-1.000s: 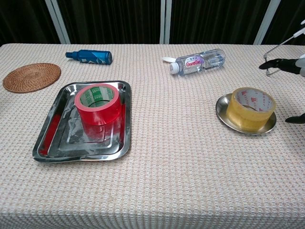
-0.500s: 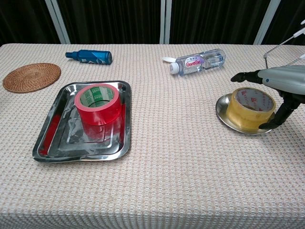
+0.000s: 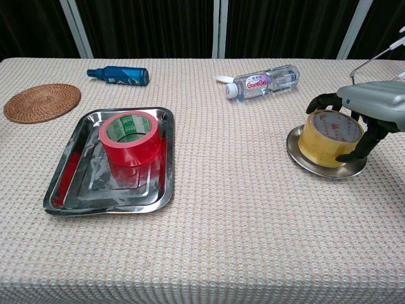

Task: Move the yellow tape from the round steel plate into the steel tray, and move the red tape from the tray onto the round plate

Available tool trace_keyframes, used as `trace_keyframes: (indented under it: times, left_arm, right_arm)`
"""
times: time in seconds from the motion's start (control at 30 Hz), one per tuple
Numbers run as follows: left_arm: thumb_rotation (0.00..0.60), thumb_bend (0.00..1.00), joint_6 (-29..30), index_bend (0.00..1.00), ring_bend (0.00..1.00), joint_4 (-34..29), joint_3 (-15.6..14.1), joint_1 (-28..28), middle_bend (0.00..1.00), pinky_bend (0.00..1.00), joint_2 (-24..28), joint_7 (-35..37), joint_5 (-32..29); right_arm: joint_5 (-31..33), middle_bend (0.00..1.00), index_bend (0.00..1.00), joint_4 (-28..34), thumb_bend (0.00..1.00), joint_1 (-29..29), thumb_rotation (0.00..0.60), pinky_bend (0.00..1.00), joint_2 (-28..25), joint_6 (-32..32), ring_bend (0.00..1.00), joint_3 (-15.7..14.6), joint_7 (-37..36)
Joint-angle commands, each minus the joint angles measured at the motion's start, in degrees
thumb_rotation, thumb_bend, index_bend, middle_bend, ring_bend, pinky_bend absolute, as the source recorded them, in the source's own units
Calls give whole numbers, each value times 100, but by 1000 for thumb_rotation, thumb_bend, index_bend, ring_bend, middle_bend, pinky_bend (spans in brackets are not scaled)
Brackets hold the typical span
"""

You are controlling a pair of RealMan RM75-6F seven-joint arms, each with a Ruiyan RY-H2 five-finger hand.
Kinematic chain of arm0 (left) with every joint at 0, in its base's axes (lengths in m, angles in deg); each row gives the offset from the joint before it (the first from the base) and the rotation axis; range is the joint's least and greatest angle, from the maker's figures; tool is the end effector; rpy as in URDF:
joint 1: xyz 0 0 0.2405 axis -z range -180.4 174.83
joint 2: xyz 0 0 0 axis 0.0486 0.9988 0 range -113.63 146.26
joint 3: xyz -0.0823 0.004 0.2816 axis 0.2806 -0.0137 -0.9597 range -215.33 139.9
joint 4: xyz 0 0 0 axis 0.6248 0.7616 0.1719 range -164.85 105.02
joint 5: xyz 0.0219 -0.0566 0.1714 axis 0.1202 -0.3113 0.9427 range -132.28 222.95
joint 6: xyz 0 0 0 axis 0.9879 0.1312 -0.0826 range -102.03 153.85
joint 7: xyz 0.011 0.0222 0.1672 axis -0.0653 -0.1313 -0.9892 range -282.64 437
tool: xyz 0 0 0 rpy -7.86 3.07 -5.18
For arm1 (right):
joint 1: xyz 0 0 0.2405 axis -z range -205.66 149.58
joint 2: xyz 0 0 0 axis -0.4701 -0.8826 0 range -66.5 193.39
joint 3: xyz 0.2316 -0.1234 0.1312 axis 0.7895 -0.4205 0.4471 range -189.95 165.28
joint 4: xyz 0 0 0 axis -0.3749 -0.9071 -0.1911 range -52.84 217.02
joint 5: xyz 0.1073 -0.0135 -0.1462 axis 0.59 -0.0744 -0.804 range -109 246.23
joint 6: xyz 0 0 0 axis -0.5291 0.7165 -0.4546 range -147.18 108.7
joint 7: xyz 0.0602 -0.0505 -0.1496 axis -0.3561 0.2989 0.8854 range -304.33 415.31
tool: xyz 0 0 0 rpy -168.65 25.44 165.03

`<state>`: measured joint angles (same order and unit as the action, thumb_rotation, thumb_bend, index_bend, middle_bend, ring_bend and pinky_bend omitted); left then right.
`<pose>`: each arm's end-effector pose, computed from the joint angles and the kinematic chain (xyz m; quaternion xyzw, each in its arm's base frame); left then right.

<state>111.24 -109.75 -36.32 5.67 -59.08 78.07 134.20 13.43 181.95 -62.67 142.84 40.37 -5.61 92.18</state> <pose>-0.3385 0.2253 0.1424 -0.6242 -0.3626 -0.4065 0.5600 -0.2202 -0.3360 0.0438 0.7487 -0.3826 0.2678 0.4704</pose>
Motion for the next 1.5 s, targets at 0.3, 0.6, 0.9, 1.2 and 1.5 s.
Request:
trace_keyframes:
  times: [0.3, 0.6, 0.9, 1.2, 1.5]
  left_arm:
    - [600, 43, 43, 84, 14, 6, 4, -40, 107, 158, 11, 32, -18]
    - [600, 44, 46, 84, 13, 77, -4, -74, 107, 158, 7, 113, -43]
    - [600, 44, 75, 84, 14, 201, -11, -111, 107, 158, -24, 229, -45]
    - [600, 44, 105, 84, 14, 247, -21, -148, 107, 158, -1, 285, -40]
    - [600, 45, 39, 84, 14, 189, 32, -39, 107, 158, -8, 247, 20]
  right_arm:
    - [-808, 319, 294, 781, 238, -287, 600, 408, -228, 3, 285, 66, -75]
    - [-565, 319, 294, 575, 237, -875, 600, 408, 454, -450, 284, 106, 267]
    - [-290, 285, 210, 219, 202, -1237, 600, 352, 1021, -542, 244, 93, 481]
    - [57, 24, 0, 275, 65, -1436, 600, 88, 952, -614, 0, 29, 552]
    - [-250, 0, 0, 798, 56, -1171, 600, 54, 280, -185, 0, 24, 66]
